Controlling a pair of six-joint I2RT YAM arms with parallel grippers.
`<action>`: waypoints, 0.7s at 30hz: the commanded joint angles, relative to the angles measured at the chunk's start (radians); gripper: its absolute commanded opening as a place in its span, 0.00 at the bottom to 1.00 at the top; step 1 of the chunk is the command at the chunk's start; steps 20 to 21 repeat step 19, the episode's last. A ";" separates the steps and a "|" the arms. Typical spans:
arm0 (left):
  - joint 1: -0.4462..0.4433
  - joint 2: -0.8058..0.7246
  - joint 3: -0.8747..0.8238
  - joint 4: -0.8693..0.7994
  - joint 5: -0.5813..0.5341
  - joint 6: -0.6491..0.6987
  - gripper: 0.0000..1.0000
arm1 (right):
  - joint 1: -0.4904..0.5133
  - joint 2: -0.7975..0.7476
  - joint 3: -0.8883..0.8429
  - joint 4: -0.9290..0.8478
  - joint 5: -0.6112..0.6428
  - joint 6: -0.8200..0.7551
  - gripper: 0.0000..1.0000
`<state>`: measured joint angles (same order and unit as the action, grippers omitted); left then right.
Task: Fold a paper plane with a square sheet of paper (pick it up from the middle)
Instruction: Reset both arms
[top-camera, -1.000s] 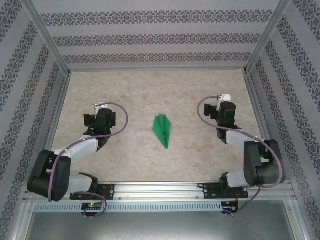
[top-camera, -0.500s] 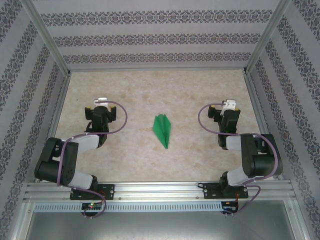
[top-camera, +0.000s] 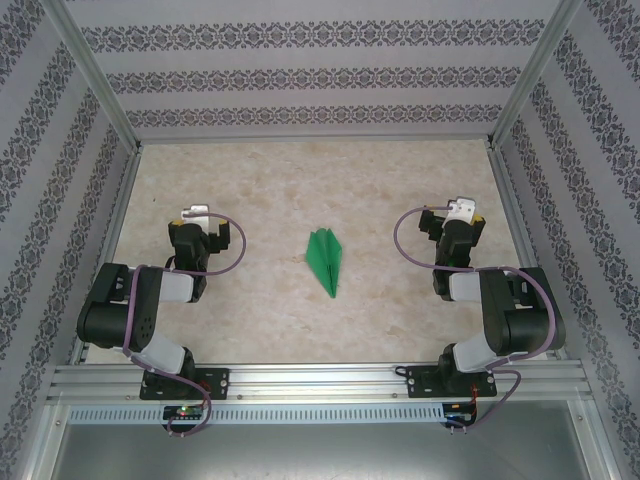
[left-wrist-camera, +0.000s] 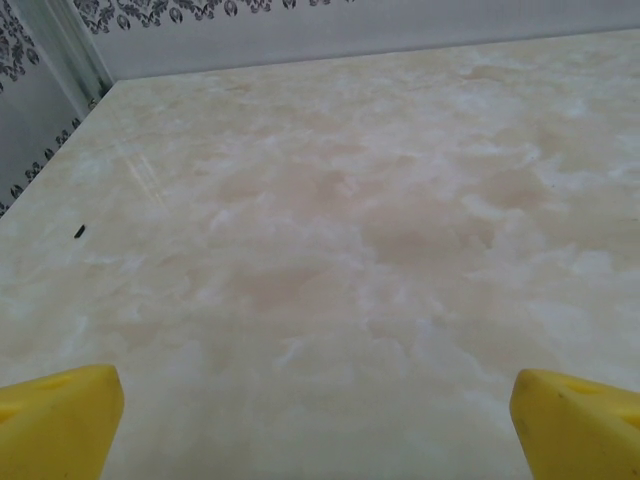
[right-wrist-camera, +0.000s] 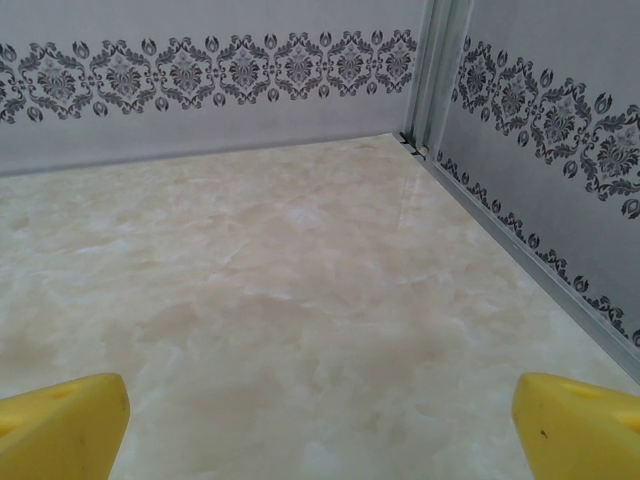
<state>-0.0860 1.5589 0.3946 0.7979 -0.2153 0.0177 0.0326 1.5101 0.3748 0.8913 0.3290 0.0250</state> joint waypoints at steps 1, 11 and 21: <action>-0.004 0.002 0.002 0.066 0.038 -0.010 1.00 | 0.002 -0.010 -0.011 0.033 0.018 0.013 0.98; -0.002 0.001 0.007 0.058 0.058 -0.004 1.00 | 0.003 -0.009 -0.011 0.033 0.019 0.012 0.98; 0.002 0.001 0.009 0.057 0.071 -0.004 1.00 | 0.003 -0.010 -0.011 0.033 0.018 0.014 0.98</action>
